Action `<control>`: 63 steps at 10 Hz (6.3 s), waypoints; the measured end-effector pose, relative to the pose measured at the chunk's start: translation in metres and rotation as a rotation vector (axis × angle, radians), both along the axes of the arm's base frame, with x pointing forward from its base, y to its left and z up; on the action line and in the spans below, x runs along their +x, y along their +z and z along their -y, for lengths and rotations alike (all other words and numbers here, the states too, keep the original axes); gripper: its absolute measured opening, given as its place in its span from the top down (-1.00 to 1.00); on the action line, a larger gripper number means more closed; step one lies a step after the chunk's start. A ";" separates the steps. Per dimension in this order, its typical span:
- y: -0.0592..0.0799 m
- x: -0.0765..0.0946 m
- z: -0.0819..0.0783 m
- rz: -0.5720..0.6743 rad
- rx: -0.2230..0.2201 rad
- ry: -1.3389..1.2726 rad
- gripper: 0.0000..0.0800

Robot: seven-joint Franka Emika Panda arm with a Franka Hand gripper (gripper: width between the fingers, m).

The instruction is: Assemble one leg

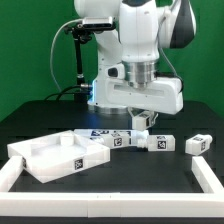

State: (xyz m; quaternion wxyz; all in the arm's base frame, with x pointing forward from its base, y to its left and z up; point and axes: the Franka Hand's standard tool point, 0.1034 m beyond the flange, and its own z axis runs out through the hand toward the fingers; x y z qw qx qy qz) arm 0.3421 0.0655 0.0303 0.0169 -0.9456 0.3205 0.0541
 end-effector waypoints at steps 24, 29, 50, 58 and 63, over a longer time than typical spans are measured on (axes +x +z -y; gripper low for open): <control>0.065 0.052 0.024 0.015 0.133 0.099 -0.62; 0.071 0.070 0.039 0.045 0.094 0.161 -0.62; 0.026 0.082 0.237 0.002 0.040 -0.093 -0.62; -0.021 0.057 0.264 -0.056 -0.028 -0.150 -0.62; -0.021 0.056 0.264 -0.057 -0.029 -0.151 0.57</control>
Offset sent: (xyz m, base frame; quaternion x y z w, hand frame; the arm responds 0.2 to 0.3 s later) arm 0.0000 0.0219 -0.0148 -0.0029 0.0106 0.0279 0.9995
